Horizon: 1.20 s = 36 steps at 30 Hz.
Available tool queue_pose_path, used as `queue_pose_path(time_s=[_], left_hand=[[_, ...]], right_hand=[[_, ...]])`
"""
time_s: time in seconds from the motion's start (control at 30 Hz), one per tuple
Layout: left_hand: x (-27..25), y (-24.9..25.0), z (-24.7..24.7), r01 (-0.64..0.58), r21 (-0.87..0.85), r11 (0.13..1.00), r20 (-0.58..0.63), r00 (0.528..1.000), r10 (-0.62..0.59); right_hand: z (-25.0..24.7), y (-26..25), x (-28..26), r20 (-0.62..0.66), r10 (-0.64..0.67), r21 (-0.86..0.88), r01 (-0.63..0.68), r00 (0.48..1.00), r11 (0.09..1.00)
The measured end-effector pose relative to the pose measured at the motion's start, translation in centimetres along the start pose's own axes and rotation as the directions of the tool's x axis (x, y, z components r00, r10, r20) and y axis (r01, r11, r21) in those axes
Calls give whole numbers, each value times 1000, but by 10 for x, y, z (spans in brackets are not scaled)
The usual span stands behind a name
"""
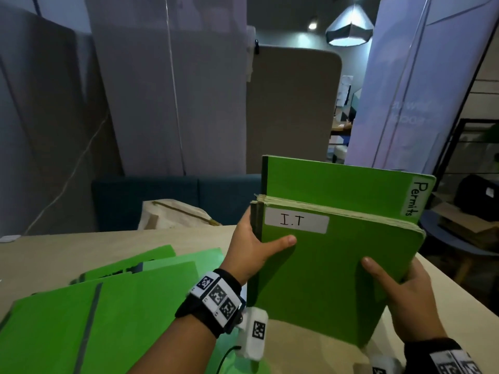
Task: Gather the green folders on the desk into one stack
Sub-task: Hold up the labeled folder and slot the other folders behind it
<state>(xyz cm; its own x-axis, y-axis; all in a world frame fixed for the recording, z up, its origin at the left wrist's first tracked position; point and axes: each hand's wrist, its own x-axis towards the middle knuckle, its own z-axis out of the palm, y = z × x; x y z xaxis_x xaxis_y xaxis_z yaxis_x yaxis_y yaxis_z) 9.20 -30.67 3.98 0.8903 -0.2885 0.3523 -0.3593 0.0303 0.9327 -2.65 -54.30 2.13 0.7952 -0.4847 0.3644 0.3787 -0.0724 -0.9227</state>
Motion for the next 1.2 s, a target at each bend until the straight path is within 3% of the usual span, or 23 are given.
queue_pose_path(time_s=[0.3,0.57,0.7,0.83,1.0,1.2], left_hand=[[-9,14,-1,-78,-20,997,-47,996,77],[-12,1,-2,-61,91,994,-47,997,65],[-12,-3,6,-53,38,998,-50,997,55],[-20,3,5,-115,-25,993,-103,988,112],[-7,21,-8,-181,78,980,-146,971,191],[-5,-9,-9,-78,97,992,-110,990,88]], right_hand=[[10,-27,9,3,-58,88,57,998,994],[10,-24,10,-22,-163,32,163,986,986],[15,-21,11,-51,-152,-4,152,987,988],[20,-28,14,-48,-195,15,196,980,980],[32,-42,32,-30,-238,40,239,971,970],[34,-8,31,-47,-178,27,179,983,983]])
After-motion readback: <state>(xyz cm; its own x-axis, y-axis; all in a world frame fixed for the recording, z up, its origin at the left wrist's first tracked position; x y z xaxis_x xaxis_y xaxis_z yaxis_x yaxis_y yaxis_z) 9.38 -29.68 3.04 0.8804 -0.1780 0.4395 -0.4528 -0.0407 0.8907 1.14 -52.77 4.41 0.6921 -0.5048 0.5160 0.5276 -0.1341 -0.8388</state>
